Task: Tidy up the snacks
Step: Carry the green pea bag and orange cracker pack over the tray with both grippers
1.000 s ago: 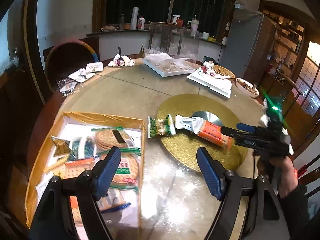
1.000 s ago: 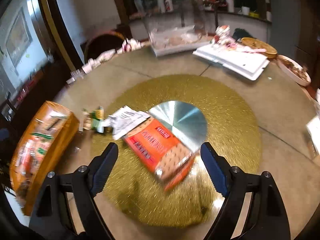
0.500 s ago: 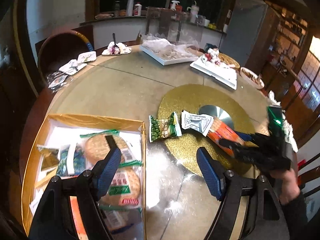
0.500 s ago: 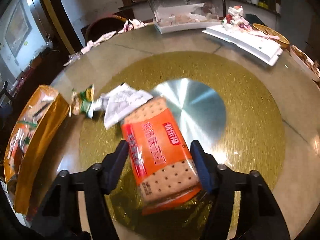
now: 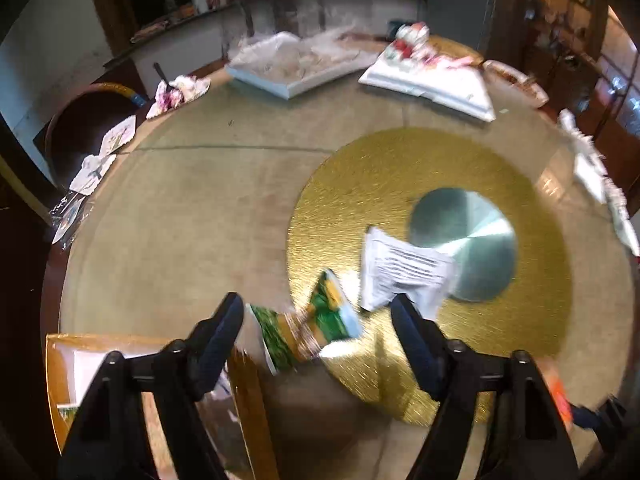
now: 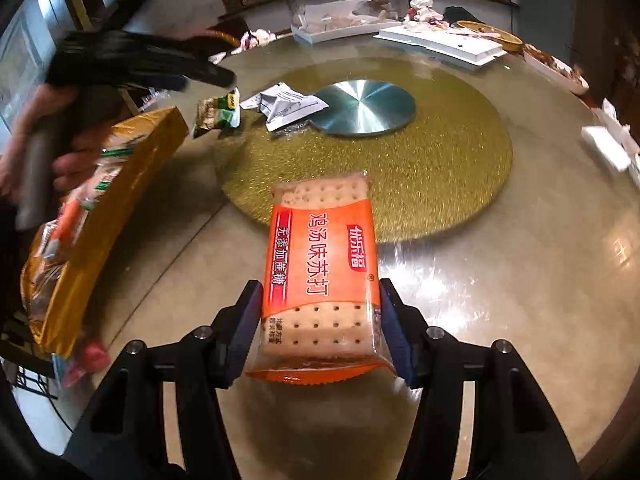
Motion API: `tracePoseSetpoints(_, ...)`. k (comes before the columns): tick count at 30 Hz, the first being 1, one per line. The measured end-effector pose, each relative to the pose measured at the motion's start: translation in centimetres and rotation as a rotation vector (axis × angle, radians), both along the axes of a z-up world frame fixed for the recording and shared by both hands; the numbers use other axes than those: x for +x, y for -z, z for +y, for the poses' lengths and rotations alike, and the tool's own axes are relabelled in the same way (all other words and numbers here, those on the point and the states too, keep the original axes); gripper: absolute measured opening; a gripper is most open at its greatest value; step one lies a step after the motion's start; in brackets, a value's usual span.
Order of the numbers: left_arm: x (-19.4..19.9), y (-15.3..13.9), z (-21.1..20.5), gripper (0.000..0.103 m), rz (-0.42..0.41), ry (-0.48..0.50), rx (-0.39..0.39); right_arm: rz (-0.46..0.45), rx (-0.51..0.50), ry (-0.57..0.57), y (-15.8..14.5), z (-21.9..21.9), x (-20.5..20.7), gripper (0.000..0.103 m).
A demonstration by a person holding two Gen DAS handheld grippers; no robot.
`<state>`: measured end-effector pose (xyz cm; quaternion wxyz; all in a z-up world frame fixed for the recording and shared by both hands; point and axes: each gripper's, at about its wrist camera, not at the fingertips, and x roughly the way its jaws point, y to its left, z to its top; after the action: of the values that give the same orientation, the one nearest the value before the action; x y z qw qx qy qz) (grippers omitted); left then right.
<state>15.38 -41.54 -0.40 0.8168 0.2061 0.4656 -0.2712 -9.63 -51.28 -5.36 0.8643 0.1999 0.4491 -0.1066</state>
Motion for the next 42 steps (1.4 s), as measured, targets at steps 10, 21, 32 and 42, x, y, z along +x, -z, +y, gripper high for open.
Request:
tracePoseSetpoints(10, -1.1, 2.3, 0.8, 0.031, 0.092, -0.002, 0.106, -0.016, -0.072, 0.046, 0.2, 1.4, 0.6, 0.070)
tracePoseSetpoints(21, -15.7, -5.8, 8.9, 0.027, -0.092, -0.129, -0.094, 0.014, -0.146, 0.075, 0.3, 2.5, 1.1, 0.061)
tracePoseSetpoints(32, -22.3, -5.4, 14.7, 0.027, -0.140, -0.224, -0.213, -0.047, -0.102, 0.063, -0.1, 6.5, -2.9, 0.055)
tracePoseSetpoints(42, -21.8, -5.8, 21.7, 0.027, -0.101, -0.262, -0.359, -0.258, 0.063, 0.010, -3.8, 9.9, -3.1, 0.054)
